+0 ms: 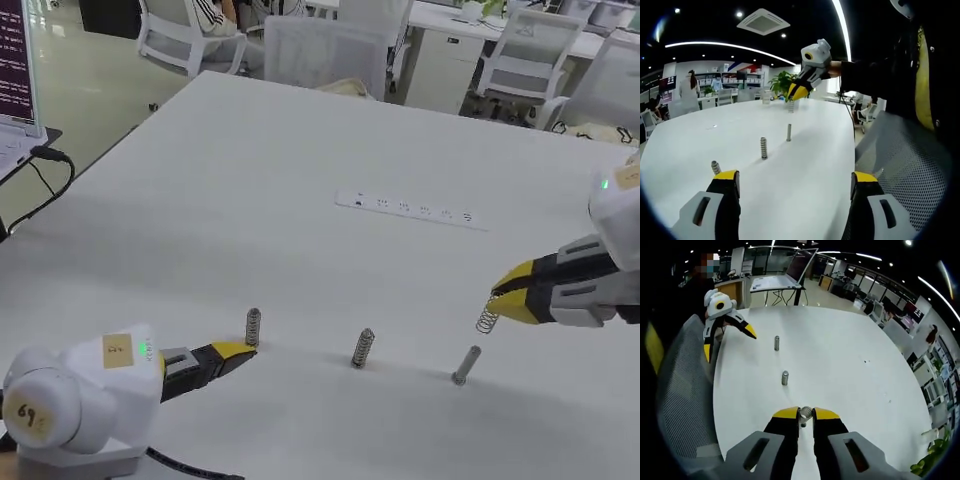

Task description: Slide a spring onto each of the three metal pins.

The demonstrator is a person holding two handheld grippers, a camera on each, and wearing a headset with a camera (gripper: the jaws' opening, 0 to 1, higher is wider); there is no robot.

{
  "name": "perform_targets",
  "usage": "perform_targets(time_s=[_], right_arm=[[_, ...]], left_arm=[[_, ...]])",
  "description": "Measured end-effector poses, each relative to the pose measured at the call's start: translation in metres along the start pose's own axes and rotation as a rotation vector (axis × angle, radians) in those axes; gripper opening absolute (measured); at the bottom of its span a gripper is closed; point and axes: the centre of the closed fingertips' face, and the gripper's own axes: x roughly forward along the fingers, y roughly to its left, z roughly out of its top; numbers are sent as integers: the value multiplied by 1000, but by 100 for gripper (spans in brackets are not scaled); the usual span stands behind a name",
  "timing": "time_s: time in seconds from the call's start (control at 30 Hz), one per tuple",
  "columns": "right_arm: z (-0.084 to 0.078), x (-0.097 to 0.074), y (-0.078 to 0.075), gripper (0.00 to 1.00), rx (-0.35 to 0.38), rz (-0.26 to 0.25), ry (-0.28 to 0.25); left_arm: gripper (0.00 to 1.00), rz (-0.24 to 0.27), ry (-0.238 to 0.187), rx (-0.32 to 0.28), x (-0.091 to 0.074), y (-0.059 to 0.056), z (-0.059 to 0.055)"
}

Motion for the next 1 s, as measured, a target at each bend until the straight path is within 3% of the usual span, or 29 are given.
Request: perform_targets(time_s=[0.57,1.0], right_arm=[[-26,19,-4,7,69,-11,3],[-30,26,-5,7,76,-7,12]], left_arm=[[85,3,15,-3,-1,1,-4],[83,5,25,-4,0,2,-6]])
